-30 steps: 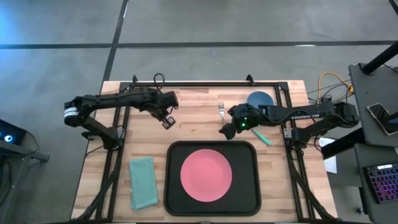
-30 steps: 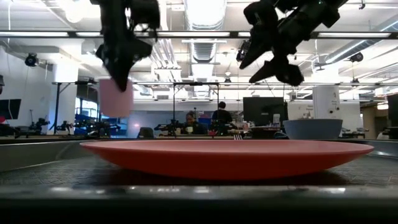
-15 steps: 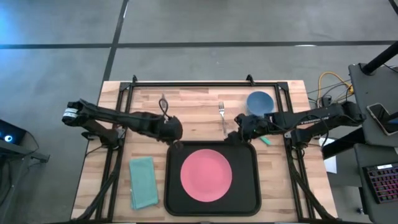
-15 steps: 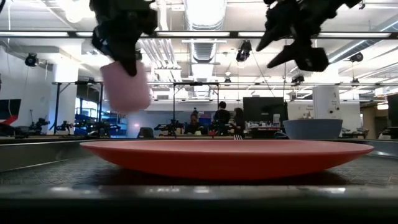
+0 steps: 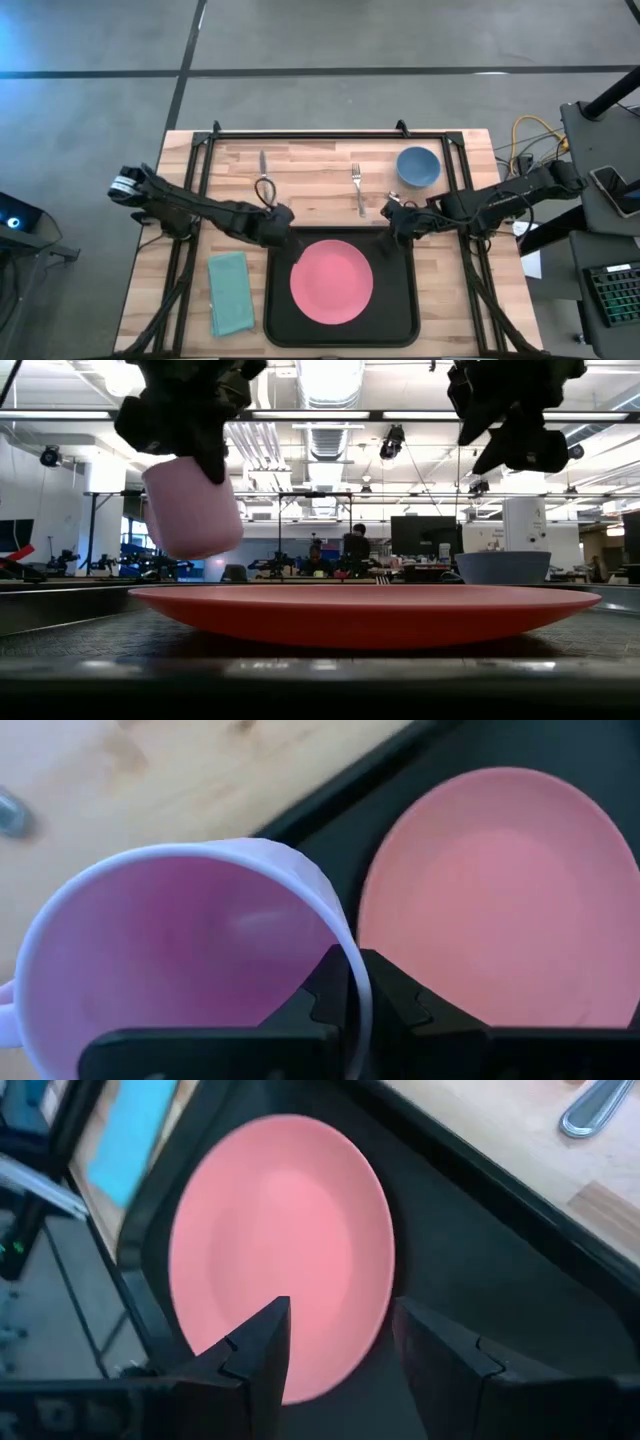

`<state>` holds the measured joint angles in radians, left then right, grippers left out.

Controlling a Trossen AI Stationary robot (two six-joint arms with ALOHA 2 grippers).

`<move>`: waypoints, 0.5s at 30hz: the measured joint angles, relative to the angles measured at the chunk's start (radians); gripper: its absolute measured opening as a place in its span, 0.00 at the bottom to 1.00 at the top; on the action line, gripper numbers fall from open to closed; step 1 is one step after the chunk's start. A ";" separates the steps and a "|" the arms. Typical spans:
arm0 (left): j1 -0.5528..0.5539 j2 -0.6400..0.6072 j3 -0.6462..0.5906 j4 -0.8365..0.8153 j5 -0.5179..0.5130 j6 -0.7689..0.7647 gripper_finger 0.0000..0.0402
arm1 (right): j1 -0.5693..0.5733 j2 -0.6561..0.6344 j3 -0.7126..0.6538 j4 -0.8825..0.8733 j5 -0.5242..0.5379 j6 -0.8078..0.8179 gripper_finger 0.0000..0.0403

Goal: Set up tray
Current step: Put the purple mug to the top left of the pink plate on the black tray

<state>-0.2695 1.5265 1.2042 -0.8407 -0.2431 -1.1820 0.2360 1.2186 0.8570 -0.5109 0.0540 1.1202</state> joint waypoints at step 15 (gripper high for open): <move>-0.039 0.406 0.472 -0.398 0.015 0.011 0.00 | 0.046 0.000 0.000 -0.033 0.002 -0.073 0.41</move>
<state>-0.3088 1.9327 1.6765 -1.2386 -0.2282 -1.1708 0.2819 1.2186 0.8570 -0.5442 0.0560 1.0470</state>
